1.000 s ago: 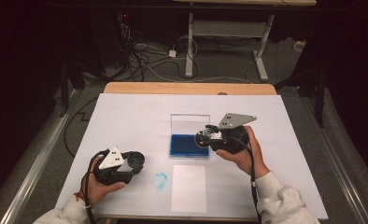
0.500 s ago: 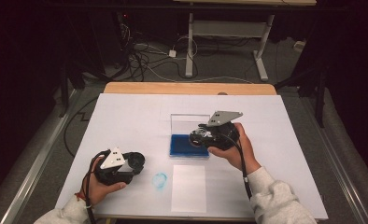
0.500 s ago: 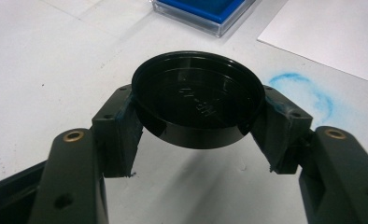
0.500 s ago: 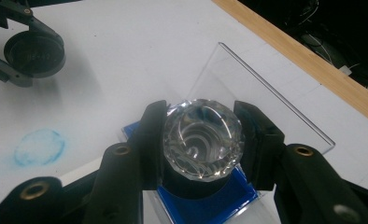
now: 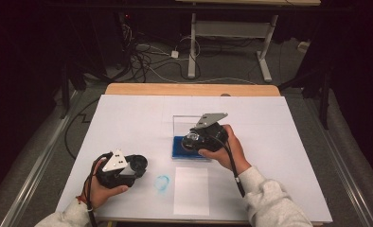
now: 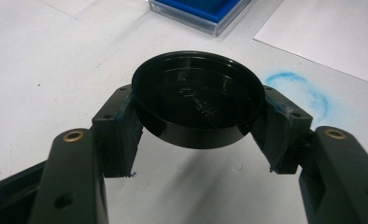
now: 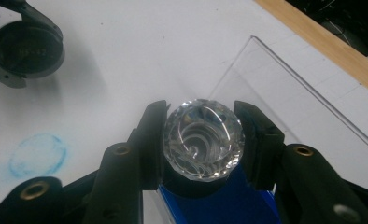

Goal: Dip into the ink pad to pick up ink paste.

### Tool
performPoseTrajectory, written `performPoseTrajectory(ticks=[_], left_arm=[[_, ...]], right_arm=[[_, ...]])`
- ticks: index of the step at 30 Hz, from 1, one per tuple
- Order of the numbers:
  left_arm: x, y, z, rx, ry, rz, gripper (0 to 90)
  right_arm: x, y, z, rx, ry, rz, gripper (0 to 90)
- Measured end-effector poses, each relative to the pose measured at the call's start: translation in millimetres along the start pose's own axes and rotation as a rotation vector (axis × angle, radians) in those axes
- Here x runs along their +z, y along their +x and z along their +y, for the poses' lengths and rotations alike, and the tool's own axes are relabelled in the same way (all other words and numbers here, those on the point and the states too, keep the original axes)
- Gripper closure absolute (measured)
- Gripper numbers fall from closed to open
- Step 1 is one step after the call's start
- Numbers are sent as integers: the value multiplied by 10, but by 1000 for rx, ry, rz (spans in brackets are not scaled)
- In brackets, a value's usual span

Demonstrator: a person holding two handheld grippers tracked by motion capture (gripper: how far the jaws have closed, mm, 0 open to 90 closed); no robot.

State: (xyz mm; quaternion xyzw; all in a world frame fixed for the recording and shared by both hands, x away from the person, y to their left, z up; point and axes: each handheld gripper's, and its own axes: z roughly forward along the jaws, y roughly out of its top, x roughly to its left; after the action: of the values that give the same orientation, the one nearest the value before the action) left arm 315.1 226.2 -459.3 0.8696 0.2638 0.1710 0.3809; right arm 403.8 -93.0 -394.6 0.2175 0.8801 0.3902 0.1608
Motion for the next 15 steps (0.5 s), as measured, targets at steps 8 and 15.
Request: performPoseTrajectory(ticks=[8,15], left_arm=[[1,3,-1,5,2,-5,370],[4,6,-4,2,2,-7,370]], right_arm=[[258,16,32,2,62,7,572],[393,-7,21,14,96,14,572]])
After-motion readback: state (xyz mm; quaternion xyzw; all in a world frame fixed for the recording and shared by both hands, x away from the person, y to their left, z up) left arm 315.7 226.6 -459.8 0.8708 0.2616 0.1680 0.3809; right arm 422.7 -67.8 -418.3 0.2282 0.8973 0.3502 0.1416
